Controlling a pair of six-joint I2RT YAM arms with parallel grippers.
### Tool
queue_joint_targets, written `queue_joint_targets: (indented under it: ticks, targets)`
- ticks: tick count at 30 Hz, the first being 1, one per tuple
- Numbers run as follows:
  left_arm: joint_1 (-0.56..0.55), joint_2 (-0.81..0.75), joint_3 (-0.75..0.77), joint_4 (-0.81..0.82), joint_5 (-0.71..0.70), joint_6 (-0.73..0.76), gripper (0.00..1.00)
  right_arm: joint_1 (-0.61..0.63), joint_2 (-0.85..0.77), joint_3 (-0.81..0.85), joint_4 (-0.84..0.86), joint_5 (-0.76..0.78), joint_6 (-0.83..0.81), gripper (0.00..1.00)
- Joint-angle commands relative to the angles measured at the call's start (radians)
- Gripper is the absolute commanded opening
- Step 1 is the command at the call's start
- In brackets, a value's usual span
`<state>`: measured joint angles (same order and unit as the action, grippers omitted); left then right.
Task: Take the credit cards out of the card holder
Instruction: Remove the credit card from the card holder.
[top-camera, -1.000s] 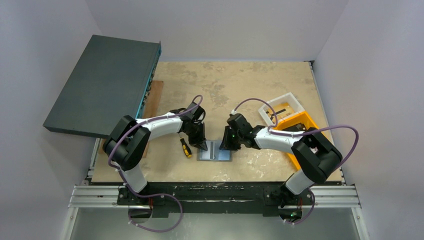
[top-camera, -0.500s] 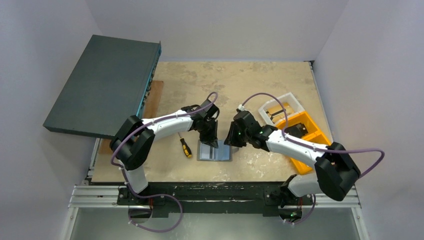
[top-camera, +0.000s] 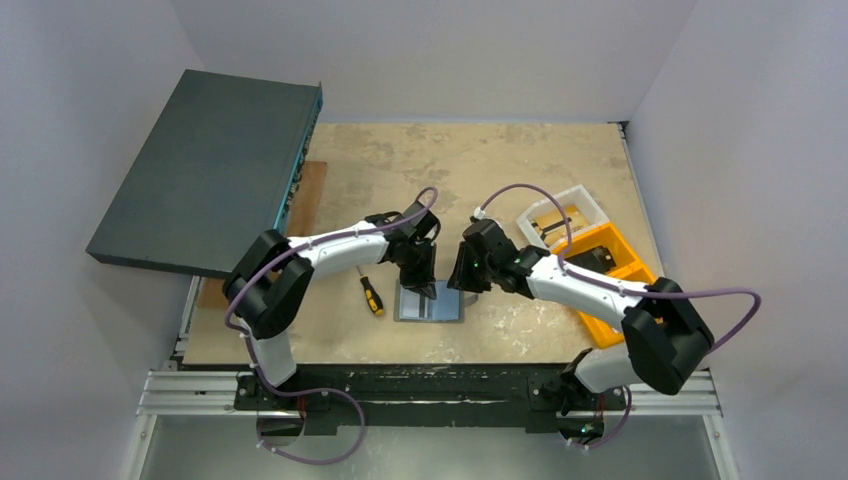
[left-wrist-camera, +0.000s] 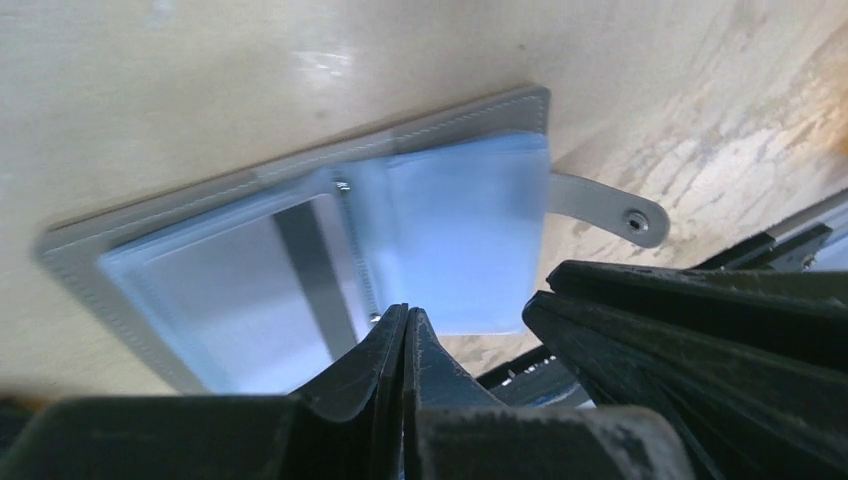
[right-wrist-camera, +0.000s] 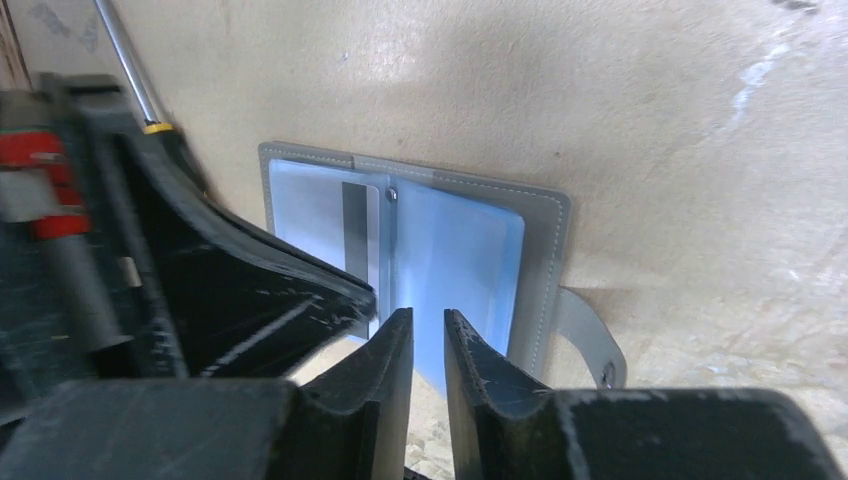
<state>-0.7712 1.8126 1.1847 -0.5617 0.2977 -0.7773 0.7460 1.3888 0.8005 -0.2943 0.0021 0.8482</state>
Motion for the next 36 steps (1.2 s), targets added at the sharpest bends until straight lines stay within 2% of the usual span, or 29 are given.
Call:
queue_joint_targets:
  ticks: [1, 7, 17, 36]
  targets:
    - [0.057, -0.124, -0.065, -0.021, -0.125, -0.022, 0.00, 0.009, 0.053, 0.048, 0.067, -0.063, -0.013, 0.20]
    - [0.147, -0.193, -0.172, -0.004, -0.131, 0.017, 0.00, 0.027, 0.158, 0.078, 0.151, -0.154, -0.004, 0.24]
    - [0.148, -0.162, -0.198, 0.038, -0.106, 0.013, 0.00, 0.031, 0.265, 0.058, 0.244, -0.224, 0.021, 0.26]
    - [0.129, -0.080, -0.190, 0.060, -0.081, -0.005, 0.00, 0.029, 0.319, -0.014, 0.334, -0.274, 0.050, 0.26]
